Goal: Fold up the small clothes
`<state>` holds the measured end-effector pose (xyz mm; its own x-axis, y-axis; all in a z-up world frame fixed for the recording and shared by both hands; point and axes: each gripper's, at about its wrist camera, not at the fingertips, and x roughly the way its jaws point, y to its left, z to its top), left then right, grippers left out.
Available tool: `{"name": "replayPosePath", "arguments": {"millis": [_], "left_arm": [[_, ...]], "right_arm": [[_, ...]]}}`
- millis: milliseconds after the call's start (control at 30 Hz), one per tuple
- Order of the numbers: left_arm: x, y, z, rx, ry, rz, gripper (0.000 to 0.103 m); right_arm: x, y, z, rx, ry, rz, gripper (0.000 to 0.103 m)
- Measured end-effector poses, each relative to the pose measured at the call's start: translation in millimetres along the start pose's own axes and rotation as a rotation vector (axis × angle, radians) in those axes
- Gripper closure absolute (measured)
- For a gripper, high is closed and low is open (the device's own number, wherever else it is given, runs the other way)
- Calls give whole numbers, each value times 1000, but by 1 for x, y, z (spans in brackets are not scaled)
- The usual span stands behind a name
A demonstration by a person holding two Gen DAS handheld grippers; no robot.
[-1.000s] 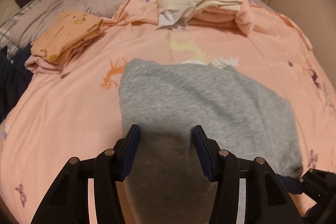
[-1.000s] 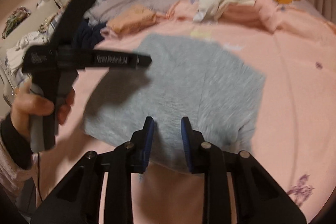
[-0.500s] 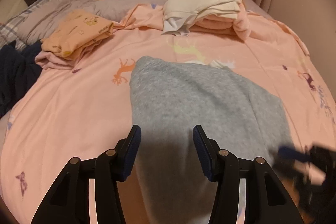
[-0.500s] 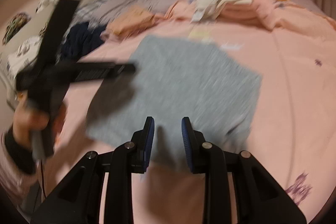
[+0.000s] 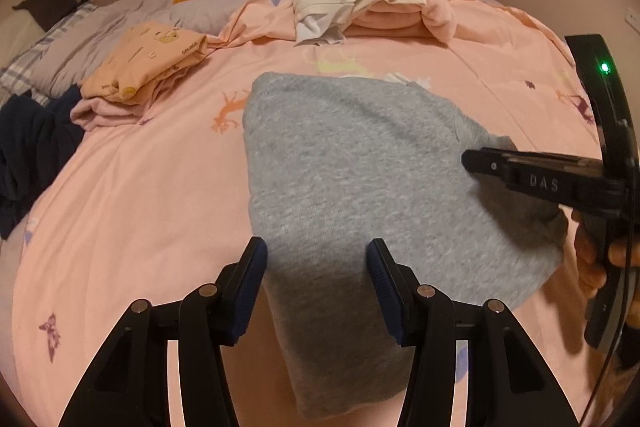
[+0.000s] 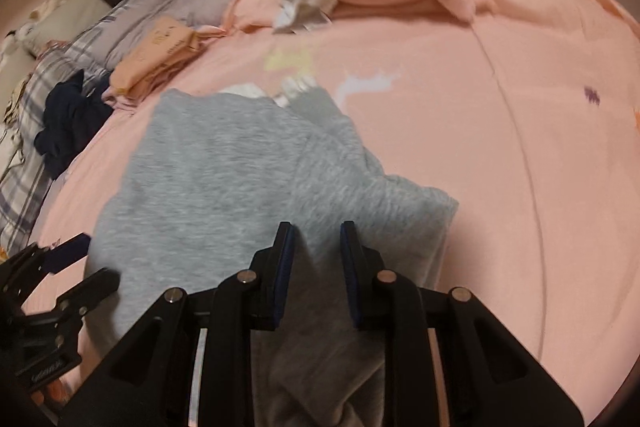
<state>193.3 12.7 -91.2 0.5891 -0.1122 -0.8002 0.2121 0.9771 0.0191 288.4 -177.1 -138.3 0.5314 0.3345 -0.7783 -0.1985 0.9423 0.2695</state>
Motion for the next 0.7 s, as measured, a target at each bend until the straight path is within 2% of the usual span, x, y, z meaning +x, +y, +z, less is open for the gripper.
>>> {"name": "replayPosePath", "arguments": {"millis": [200,300,533,700], "left_arm": [[-5,1,-7,-22,7,-5,50],[-8,2,-13,-36,15,-17,50],[-11,-4,-18,-33,18,-8,50],[-11,-4,-21,-36,19,-7,50]], "right_arm": [[-4,-3,4,29,5,3,85],[-20,1,1,16,-36,24,79],[-58,17,-15,-71,-93,47,79],[-53,18,-28,-102,-62,29,79]]}}
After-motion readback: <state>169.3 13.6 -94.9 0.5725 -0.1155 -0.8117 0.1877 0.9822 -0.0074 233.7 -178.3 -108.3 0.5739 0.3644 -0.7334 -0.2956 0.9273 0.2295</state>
